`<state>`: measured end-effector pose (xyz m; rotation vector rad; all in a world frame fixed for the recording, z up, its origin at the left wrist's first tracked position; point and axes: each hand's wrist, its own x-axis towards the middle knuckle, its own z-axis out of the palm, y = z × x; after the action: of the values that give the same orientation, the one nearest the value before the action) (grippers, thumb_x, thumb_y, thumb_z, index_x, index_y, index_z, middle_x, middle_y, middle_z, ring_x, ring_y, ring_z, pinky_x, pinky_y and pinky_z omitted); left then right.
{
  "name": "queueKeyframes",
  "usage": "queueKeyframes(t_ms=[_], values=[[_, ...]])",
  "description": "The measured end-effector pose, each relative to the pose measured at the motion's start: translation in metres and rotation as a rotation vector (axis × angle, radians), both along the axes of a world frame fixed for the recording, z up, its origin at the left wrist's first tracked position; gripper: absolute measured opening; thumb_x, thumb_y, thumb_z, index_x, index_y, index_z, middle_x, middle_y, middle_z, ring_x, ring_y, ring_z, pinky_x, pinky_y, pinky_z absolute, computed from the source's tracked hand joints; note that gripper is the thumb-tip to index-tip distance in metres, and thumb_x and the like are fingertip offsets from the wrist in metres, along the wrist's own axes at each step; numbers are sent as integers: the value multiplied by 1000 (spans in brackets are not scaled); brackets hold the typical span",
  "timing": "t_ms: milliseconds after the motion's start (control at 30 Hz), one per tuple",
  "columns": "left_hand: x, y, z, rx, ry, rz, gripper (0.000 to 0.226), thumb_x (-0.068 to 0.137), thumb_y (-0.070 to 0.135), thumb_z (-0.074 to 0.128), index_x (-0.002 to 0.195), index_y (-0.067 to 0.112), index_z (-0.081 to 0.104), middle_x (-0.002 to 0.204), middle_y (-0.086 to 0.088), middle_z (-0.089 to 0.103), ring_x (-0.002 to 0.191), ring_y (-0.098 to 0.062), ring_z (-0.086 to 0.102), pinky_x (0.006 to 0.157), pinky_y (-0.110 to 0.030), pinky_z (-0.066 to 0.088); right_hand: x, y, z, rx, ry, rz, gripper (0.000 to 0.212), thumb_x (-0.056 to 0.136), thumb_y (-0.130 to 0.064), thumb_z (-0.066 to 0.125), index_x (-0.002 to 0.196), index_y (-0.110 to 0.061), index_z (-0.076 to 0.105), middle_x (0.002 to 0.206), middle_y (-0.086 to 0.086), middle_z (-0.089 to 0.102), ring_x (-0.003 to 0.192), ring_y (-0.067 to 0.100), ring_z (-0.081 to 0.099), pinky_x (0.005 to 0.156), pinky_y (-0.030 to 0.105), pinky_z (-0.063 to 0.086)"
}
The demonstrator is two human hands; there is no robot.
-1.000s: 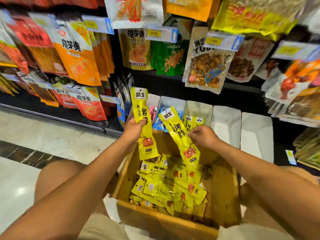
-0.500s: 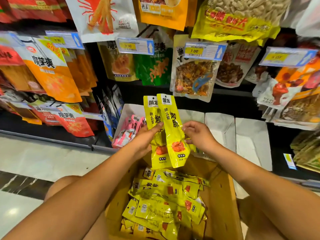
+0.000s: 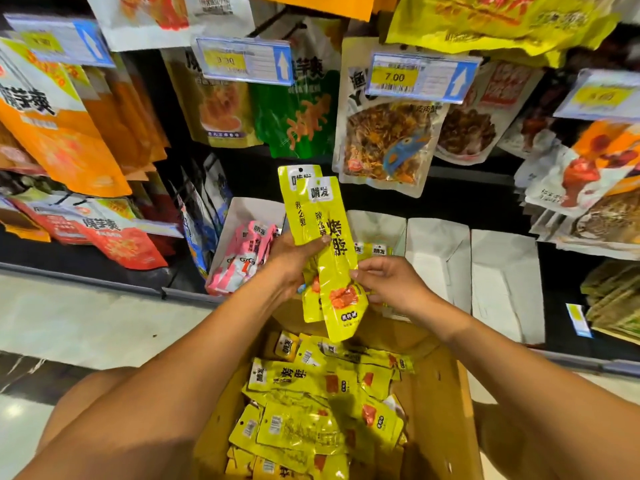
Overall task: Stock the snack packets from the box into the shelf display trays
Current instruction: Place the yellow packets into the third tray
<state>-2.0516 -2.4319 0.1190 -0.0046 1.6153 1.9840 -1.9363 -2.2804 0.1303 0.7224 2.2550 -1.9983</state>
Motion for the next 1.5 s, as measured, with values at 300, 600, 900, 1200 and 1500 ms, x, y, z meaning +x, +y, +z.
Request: queueKeyframes(t_ms=[300,600,900,1200,1500], values=[[3,5,5,-116,111,-95,16,93,9,73,104,19,67,110,-8,77,89,-18,75,74,-31,60,7,7,-16,47,-96,-52,19,90,-19,74,107,-13,70,70,0,67,57,7,60,59,25,53],[2,-5,0,-189,78,-81,8,100,19,66,107,22,69,117,-8,76,101,-25,73,93,-46,58,10,16,-19,17,-131,-77,19,92,-20,72,109,-15,69,53,3,62,43,12,51,59,33,44],[3,-32,4,-279,43,-32,28,103,10,59,130,10,62,123,-13,72,100,-26,73,90,-45,60,11,68,-43,94,-283,-199,21,92,-9,70,112,-1,65,86,17,69,57,16,65,52,26,57],[-4,-27,7,-253,43,-12,21,101,8,61,120,11,70,113,-8,76,90,-23,73,85,-48,62,-50,91,-82,109,-364,-348,10,92,-6,70,92,-12,61,78,13,67,59,17,65,45,22,55],[-25,-24,-9,-264,17,-17,21,101,10,61,121,13,68,111,-12,75,71,-23,72,62,-32,55,-100,85,-156,27,-472,-350,12,91,-4,71,89,-9,60,82,17,67,59,20,66,38,22,50]])
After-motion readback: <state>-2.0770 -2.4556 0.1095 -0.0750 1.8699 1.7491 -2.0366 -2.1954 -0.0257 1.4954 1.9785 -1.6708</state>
